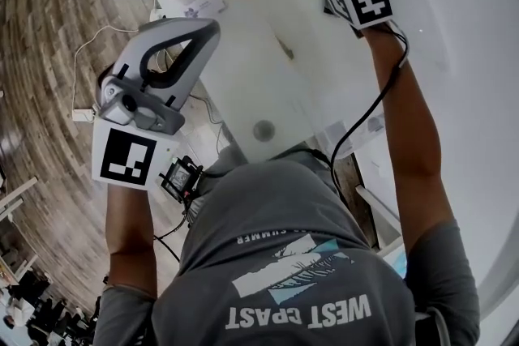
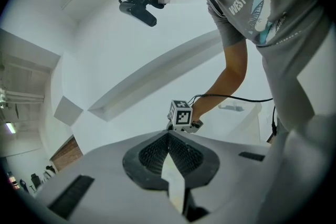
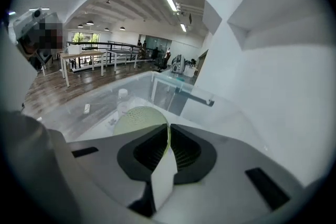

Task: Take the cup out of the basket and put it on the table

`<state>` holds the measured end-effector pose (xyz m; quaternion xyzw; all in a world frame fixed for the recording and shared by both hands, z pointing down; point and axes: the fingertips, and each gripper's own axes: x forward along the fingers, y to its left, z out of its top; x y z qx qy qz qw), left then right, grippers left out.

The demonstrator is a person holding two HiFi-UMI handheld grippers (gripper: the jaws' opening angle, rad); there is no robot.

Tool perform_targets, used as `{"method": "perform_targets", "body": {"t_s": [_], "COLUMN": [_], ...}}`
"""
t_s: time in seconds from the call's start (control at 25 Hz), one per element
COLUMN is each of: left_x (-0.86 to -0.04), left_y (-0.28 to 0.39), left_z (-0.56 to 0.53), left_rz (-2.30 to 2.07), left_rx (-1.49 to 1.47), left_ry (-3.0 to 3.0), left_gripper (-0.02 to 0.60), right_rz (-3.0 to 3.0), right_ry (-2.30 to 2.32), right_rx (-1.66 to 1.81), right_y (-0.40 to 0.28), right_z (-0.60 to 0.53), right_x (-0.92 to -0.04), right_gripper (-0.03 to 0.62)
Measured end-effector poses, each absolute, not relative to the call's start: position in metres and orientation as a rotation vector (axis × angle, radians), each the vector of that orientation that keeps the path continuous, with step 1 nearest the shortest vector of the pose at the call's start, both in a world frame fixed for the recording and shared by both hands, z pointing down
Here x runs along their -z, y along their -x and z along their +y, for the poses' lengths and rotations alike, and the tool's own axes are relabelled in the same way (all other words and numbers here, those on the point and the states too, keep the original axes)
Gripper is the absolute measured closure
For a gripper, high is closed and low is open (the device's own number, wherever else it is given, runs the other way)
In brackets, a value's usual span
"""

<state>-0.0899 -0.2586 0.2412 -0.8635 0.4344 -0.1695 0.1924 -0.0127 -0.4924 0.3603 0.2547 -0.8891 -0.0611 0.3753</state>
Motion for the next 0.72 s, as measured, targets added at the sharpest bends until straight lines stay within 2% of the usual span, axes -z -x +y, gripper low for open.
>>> {"method": "perform_targets", "body": {"t_s": [0.36,0.72], "left_x": [-0.244,-0.250], "left_y": [0.100,0.111], "left_z": [-0.240,-0.228], "left_rz": [1.230,1.264], "left_rx": [0.498,0.513], "left_ry": [2.388,2.359], "left_gripper": [0.572,0.572], "right_rz": [-2.433,-2.512], "right_ry": [-0.709,-0.664], "right_rx": [0.294,0.328], "right_y": [0.027,0.049], "right_z": [-0.420,-0.363], "right_x": [-0.269,-0.248], "right_gripper": [0.563,0.563]}}
